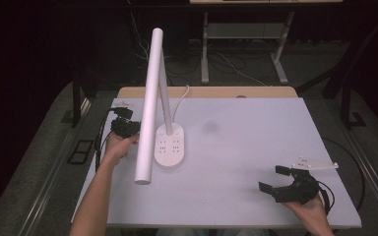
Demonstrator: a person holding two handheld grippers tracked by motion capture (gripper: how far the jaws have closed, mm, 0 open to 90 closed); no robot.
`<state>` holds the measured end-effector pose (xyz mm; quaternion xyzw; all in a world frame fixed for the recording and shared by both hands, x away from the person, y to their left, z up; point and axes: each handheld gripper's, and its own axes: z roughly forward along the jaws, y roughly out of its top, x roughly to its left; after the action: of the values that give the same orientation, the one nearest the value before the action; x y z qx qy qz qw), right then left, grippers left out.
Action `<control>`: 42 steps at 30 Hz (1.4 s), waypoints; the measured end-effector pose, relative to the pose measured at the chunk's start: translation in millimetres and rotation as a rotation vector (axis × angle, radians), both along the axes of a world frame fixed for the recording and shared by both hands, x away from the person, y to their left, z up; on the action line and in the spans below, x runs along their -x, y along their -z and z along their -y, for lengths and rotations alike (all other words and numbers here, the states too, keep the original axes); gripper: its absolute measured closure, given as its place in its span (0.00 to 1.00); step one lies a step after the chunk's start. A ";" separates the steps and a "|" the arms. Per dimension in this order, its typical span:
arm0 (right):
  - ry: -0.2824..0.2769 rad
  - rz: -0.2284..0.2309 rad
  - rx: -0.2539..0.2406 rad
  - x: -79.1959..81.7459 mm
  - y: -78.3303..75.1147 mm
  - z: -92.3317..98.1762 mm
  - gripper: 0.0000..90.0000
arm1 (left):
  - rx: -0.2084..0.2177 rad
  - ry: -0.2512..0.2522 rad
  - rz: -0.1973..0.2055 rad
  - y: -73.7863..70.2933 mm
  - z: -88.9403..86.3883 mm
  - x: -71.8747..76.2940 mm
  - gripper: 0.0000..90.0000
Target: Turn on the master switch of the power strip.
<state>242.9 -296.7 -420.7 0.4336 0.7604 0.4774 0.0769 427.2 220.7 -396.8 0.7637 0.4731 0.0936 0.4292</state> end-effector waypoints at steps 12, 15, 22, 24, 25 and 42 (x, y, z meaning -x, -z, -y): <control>-0.007 0.003 -0.008 0.0 0.3 -0.2 0.00 | 0.032 -0.043 0.030 -22.0 -7.6 20.9 0.71; -0.006 0.002 -0.014 0.5 -0.2 -0.3 0.00 | 0.034 -0.056 0.030 -25.5 -7.5 27.0 0.53; -0.009 0.004 -0.022 1.4 -1.2 -0.1 0.00 | 0.071 -0.071 0.057 -28.5 -16.0 42.3 0.11; -0.012 0.009 -0.023 1.2 -1.1 0.1 0.00 | 0.070 -0.072 0.046 -28.6 -16.5 45.3 0.00; -0.011 0.006 -0.024 1.4 -1.3 0.2 0.00 | 0.072 -0.074 0.048 -29.1 -16.9 47.9 0.00; -0.010 0.010 -0.036 2.5 -2.3 1.0 0.00 | 0.139 -0.088 0.101 -16.9 -22.2 94.4 0.00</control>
<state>240.4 -297.8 -418.4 0.4287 0.7534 0.4936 0.0704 332.8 242.9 -379.9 0.7048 0.4894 0.1176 0.4999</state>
